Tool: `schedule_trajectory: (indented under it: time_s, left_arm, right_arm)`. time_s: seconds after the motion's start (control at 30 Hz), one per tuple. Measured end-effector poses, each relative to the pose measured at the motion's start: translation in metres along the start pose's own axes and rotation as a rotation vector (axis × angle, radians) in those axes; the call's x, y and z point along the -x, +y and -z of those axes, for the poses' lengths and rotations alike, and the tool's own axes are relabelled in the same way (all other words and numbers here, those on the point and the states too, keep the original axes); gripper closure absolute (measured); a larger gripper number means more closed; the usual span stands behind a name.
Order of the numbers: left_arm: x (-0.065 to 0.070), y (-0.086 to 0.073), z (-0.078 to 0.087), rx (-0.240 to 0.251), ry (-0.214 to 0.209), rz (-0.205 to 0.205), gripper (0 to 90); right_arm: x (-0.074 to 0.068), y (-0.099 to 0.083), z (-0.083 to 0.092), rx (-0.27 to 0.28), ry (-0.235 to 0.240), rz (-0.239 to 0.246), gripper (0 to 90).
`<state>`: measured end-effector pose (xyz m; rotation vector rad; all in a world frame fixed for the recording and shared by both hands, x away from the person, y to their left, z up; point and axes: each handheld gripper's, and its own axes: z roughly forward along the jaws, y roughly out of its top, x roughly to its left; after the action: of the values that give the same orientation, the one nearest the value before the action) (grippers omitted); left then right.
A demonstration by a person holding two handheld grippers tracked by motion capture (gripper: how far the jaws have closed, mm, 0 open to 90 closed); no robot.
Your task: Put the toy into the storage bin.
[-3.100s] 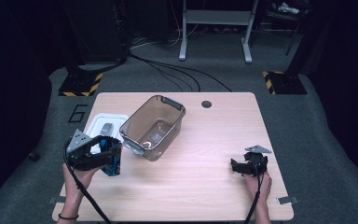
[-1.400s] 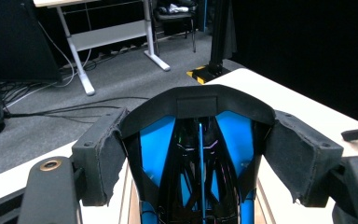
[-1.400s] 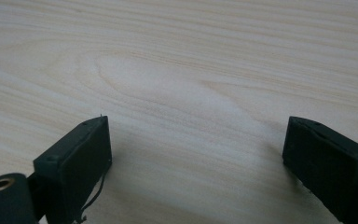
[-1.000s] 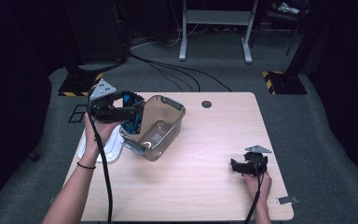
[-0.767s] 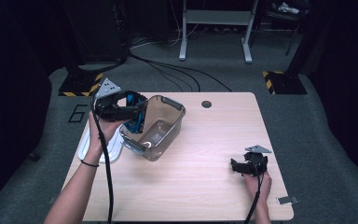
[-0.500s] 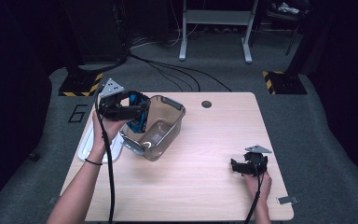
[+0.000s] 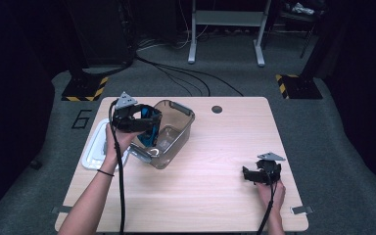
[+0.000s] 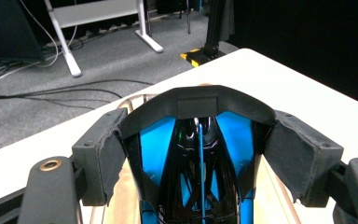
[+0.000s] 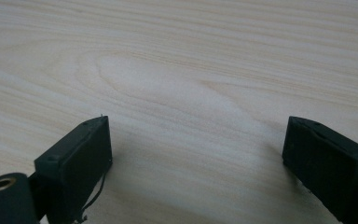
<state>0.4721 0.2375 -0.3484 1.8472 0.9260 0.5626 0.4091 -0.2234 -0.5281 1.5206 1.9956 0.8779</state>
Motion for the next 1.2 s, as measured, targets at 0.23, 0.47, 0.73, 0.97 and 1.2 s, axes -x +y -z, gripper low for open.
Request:
schedule_trajectory:
  time_s: [0.23, 0.47, 0.73, 0.97, 1.2]
  left_arm:
    - [0.000, -0.013, -0.009, -0.031, -0.011, 0.012, 25.1]
    - [-0.001, -0.027, -0.017, -0.073, -0.026, 0.023, 25.0]
    - [-0.001, -0.038, -0.025, -0.114, -0.030, 0.038, 25.0]
    - [0.001, -0.044, -0.030, -0.142, -0.026, 0.034, 25.0]
    - [0.002, -0.049, -0.035, -0.172, -0.031, 0.038, 24.9]
  right_arm:
    - [0.000, 0.000, 0.000, 0.000, 0.000, 0.000, 7.4]
    - [0.000, 0.000, 0.000, -0.001, -0.001, 0.001, 7.4]
    - [0.000, 0.000, 0.000, -0.001, -0.001, 0.001, 7.4]
    - [0.000, 0.000, 0.000, -0.001, -0.001, 0.001, 7.4]
    - [0.000, 0.000, 0.000, -0.001, -0.001, 0.002, 7.4]
